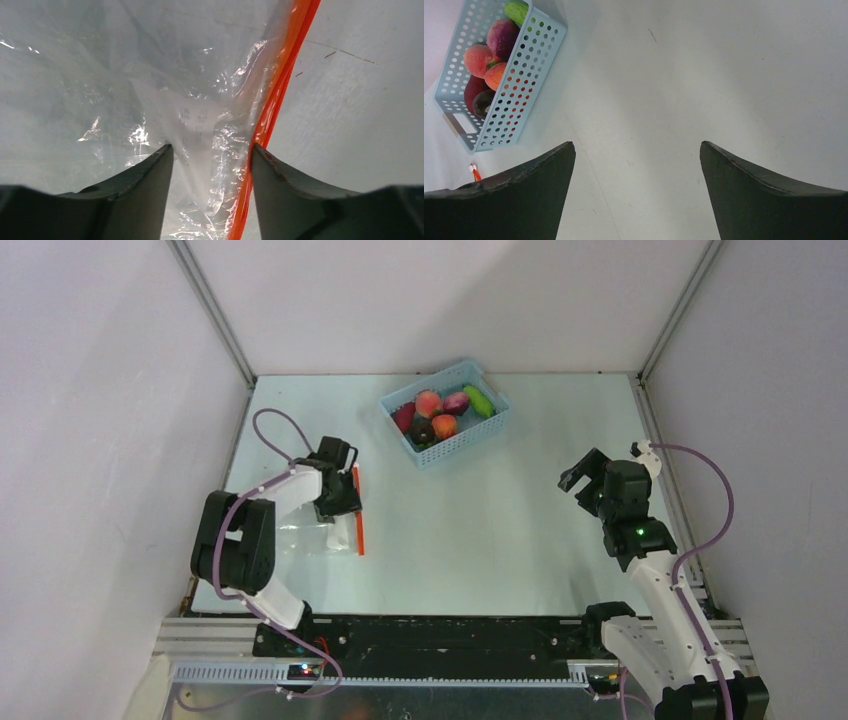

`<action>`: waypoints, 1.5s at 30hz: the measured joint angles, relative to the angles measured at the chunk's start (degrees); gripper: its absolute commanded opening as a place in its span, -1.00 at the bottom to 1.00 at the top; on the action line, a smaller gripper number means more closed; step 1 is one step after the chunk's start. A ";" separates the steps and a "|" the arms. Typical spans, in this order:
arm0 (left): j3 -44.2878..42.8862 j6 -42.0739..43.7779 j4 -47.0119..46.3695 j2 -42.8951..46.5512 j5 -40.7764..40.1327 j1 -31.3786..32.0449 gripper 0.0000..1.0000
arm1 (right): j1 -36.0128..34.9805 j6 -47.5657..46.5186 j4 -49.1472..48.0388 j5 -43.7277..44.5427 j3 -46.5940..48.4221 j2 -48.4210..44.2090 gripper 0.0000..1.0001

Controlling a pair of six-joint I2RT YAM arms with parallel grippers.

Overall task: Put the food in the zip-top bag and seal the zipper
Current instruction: Pick up the zipper food storage bag at the center of the board, then unzip the zipper food storage bag at the center of the board.

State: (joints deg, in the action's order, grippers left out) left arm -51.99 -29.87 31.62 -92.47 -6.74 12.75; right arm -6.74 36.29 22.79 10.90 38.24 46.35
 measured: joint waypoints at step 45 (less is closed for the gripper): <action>-0.94 -3.19 -5.27 25.66 8.70 22.91 -1.00 | -39.17 2.89 -40.09 -12.98 3.26 30.40 0.69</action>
State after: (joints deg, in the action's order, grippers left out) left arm -52.93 -33.06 26.35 -66.81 1.96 35.66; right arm -45.91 39.18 -17.30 -2.09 41.50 76.75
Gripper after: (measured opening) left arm 0.006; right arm 0.869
